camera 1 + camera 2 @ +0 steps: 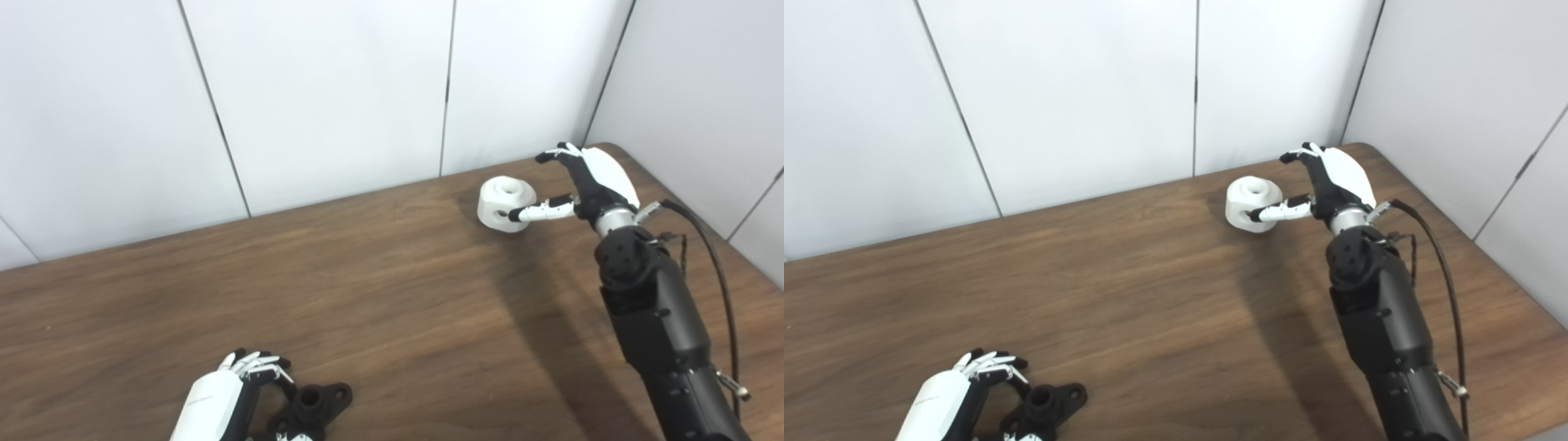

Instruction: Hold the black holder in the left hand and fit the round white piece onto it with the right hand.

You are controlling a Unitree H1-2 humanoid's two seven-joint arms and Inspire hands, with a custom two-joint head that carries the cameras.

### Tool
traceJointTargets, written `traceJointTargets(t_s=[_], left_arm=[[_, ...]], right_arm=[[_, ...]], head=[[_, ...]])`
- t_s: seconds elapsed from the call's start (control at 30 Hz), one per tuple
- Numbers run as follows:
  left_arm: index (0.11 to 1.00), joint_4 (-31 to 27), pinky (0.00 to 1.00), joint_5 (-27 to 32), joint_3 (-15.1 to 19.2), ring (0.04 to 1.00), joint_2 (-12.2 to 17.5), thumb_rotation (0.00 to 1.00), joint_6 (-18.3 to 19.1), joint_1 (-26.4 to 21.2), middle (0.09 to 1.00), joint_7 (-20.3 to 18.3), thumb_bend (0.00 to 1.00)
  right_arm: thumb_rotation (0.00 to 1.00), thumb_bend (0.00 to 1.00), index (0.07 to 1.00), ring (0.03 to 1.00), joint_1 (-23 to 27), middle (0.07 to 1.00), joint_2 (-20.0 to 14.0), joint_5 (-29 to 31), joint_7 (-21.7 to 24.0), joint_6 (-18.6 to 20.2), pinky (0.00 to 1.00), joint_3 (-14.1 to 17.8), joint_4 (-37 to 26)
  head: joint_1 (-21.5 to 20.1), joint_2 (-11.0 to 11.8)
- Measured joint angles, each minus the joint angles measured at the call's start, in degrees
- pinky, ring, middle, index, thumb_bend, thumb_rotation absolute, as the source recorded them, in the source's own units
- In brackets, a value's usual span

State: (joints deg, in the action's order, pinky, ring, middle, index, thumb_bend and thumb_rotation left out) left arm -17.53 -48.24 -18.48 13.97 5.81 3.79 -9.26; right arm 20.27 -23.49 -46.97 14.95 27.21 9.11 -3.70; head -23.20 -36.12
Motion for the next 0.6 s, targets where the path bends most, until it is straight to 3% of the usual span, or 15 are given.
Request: traceJointTargets(t_s=[0.23, 0.6], left_arm=[[0.485, -0.1, 0.94, 0.2, 0.1, 0.842, 0.0, 0.04, 0.0, 0.0, 0.75, -0.4, 0.52], [0.485, -0.4, 0.94, 0.1, 0.1, 0.838, 0.0, 0.04, 0.2, 0.1, 0.748, -0.4, 0.52]], right_arm=[[0.34, 0.99, 0.817, 1.0, 2.3, 0.96, -0.3, -1.0, 1.0, 0.0, 1.0, -1.3, 4.2], [0.38, 0.99, 0.796, 1.0, 2.6, 0.954, -4.2, -0.6, 2.6, 0.0, 1.0, -4.7, 8.0]], head=[[0.5, -0.1], [0.6, 0.0]])
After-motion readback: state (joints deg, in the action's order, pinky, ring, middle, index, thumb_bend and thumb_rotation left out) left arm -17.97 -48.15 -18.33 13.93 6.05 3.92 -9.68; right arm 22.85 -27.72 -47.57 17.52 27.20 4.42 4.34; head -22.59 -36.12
